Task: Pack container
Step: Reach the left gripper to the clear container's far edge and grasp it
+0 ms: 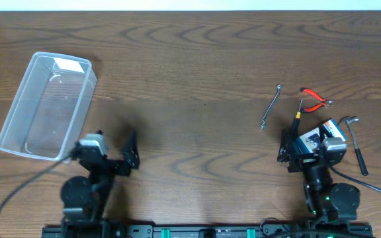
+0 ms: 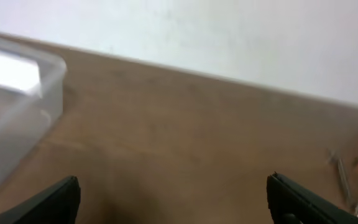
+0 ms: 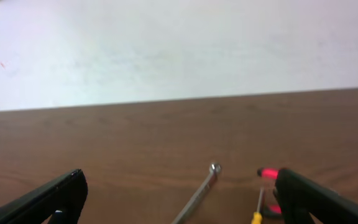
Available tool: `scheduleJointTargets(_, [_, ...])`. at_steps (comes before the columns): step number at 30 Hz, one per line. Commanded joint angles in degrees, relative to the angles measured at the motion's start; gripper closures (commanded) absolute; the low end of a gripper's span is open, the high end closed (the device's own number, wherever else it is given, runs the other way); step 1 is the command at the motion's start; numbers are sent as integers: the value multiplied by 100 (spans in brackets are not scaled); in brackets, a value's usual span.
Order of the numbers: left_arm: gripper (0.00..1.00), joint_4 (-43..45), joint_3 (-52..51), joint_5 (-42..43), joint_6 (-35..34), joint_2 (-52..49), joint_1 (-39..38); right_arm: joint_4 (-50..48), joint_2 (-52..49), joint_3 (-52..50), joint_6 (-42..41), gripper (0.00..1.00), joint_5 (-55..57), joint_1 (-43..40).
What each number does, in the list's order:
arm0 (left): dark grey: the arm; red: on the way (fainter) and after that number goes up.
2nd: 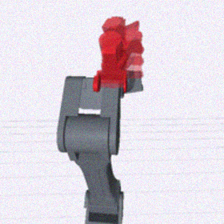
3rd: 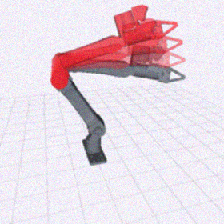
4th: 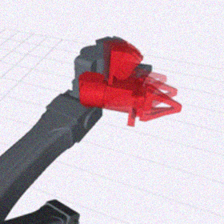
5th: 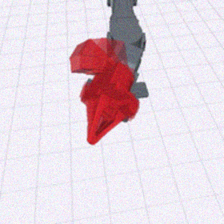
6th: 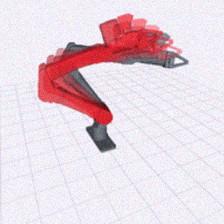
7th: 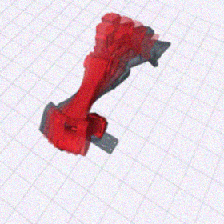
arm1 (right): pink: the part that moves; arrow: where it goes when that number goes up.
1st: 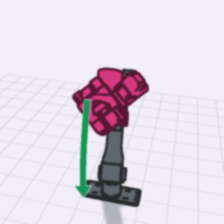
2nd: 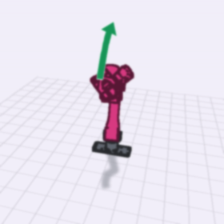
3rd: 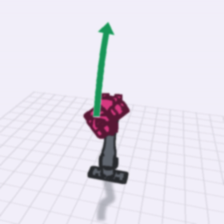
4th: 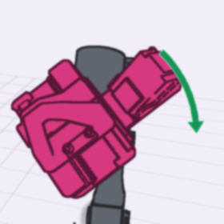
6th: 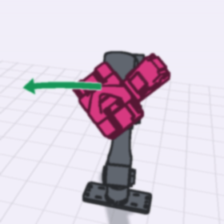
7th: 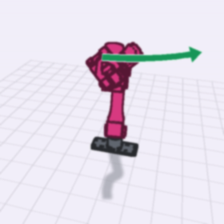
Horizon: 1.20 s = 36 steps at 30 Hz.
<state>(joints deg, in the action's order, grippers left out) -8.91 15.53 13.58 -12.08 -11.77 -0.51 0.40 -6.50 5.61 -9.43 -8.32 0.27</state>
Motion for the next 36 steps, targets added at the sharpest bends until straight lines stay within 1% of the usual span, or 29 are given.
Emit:
scheduleJointTargets(1, [12, -120, 1141, -619, -240, -970, -22, 70, -597, 723, 76, 1, -138, -26])
scheduleJointTargets(5, [12, -835, 2570, -1045, -153, -2553, -11, 420, -1797, 1694, 380, 1, -197, -24])
scheduleJointTargets(9, [12, -1985, 4168, -1128, -155, -4076, 101, 1178, -3167, 2872, 866, 1, -400, -24])
scheduleJointTargets(12, [12, -3342, 5490, -1128, -155, -5106, 247, 2288, -4280, 4026, 1001, 1, -522, -24])
scheduleJointTargets(14, [12, -4474, 6432, -1102, -155, -5727, 315, 3222, -4916, 4782, 992, 1, -570, -20])
scheduleJointTargets(16, [11, -5440, 7156, -1115, -66, -6129, 343, 3980, -5390, 5333, 997, 1, -562, -22])
scheduleJointTargets(17, [2, -5792, 7458, -1115, 4, -6288, 369, 4365, -5665, 5602, 997, 1, -516, -22])
scheduleJointTargets(18, [2, -5984, 7646, -1113, 24, -6389, 398, 4568, -5849, 5742, 990, 1, -509, -22])
scheduleJointTargets(21, [2, -6024, 7814, -1108, 17, -6470, 522, 4813, -6266, 5838, 970, 1, -761, -22])
scheduleJointTargets(23, [2, -5775, 7814, -1110, -11, -6498, 693, 4872, -6441, 5838, 970, 1, -785, -22])
scheduleJointTargets(27, [2, -5056, 7814, -1115, -352, -6773, 1132, 4828, -6627, 5838, 970, 1, -839, -22])
scheduleJointTargets(30, [2, -4570, 7814, -1134, -638, -7189, 1541, 4841, -6625, 5838, 973, 1, -866, -22])
scheduleJointTargets(35, [1, -4103, 7814, -1134, -1106, -8083, 1982, 4946, -6625, 5838, 975, 1, -866, -22])
scheduleJointTargets(36, [3, -4000, 7814, -1130, -1121, -8306, 2011, 4964, -6625, 5838, 975, 1, -866, -22])
